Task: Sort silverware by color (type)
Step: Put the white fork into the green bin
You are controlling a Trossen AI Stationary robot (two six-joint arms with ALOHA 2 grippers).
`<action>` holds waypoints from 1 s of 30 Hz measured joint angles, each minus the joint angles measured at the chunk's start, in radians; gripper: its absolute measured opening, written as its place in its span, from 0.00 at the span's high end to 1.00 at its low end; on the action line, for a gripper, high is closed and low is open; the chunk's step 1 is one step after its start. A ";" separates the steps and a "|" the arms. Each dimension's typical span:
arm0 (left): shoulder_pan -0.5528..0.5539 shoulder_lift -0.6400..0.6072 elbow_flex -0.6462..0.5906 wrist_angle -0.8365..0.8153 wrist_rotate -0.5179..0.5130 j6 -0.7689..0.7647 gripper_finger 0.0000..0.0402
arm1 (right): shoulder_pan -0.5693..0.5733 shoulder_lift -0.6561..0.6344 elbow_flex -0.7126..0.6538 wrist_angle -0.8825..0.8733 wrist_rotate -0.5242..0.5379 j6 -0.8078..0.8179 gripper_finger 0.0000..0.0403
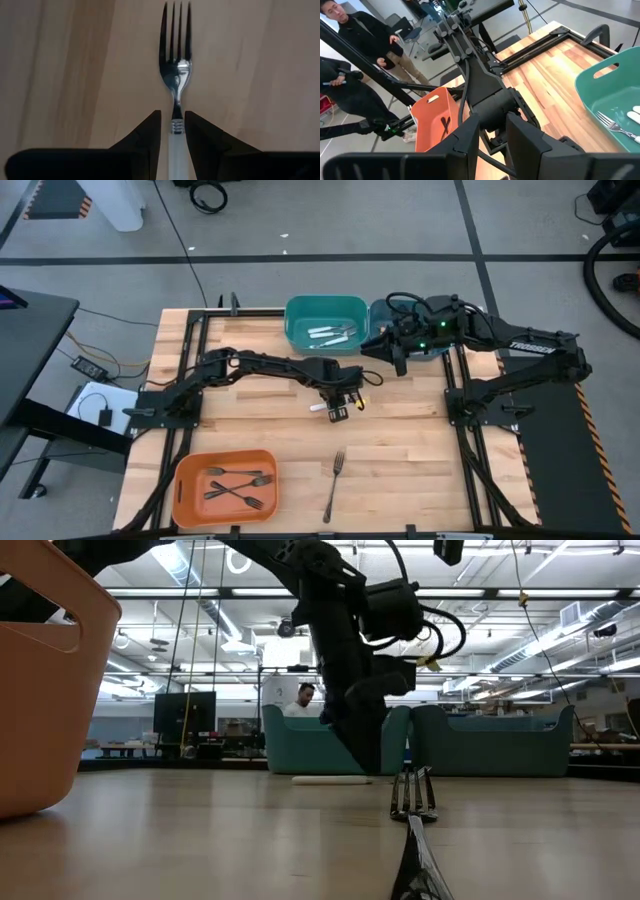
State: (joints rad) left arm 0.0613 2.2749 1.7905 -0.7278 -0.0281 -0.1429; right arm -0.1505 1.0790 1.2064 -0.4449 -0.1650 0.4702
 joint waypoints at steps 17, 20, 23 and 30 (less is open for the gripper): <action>0.003 0.084 0.011 -0.027 -0.005 0.008 0.79 | 0.000 0.000 0.000 -0.021 0.015 0.002 0.74; -0.003 0.092 0.012 -0.030 -0.011 0.031 0.89 | 0.000 0.000 0.000 -0.021 0.015 0.002 0.74; -0.010 0.085 0.009 -0.028 -0.017 0.082 0.96 | 0.000 0.000 0.000 -0.021 0.016 0.002 0.74; -0.004 0.024 0.000 -0.023 -0.007 0.122 0.97 | -0.002 0.000 0.000 -0.022 0.048 -0.008 0.74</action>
State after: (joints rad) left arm 0.0574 2.2990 1.7900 -0.7511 -0.0352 -0.0206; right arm -0.1528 1.0790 1.2064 -0.4667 -0.1165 0.4624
